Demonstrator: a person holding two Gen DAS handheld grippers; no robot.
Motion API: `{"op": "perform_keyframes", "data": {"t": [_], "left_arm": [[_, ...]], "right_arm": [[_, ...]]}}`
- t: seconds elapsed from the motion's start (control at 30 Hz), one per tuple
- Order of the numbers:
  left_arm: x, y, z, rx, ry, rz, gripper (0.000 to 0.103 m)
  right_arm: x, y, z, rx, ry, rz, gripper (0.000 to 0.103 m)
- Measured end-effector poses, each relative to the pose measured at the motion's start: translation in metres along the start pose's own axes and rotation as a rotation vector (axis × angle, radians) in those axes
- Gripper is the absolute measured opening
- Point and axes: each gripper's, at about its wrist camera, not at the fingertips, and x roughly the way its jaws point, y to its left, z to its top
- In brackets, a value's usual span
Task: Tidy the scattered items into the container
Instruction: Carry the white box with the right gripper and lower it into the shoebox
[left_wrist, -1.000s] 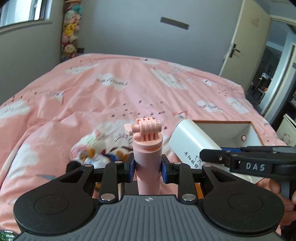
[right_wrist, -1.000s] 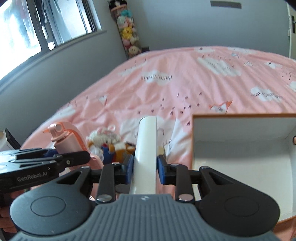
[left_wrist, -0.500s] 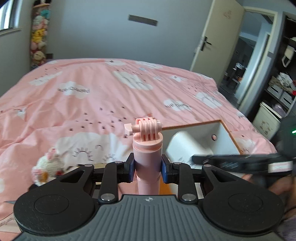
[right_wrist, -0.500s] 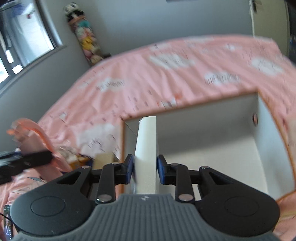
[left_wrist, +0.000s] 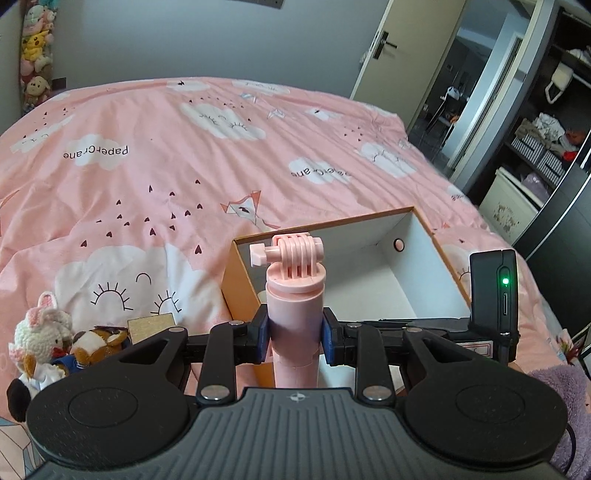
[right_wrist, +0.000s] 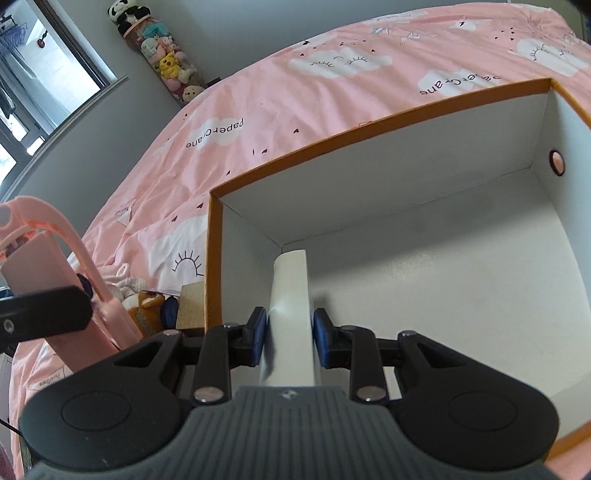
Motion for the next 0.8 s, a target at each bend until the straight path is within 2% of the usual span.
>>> {"op": "perform_keyframes", "data": {"t": [0.23,0.43,0.67,0.73,0.8], "left_arm": [[0.016,0.001,-0.001,-0.003,0.061,0.061,0.032],[0.023,0.001,-0.004,-0.011,0.081,0.083,0.032],[0.026,-0.002,-0.007,-0.012,0.086,0.087,0.032],[0.025,-0.002,-0.007,-0.011,0.085,0.09,0.032],[0.026,-0.002,-0.007,-0.009,0.085,0.093,0.032]], "right_arm": [[0.017,-0.014,-0.009,0.051,0.09,0.03,0.03],[0.022,-0.016,-0.013,-0.006,0.138,-0.08,0.03],[0.022,-0.008,-0.013,-0.058,0.15,-0.124,0.031],[0.02,-0.007,-0.014,-0.073,0.148,-0.153,0.036],[0.018,-0.005,-0.014,-0.093,0.152,-0.178,0.036]]}}
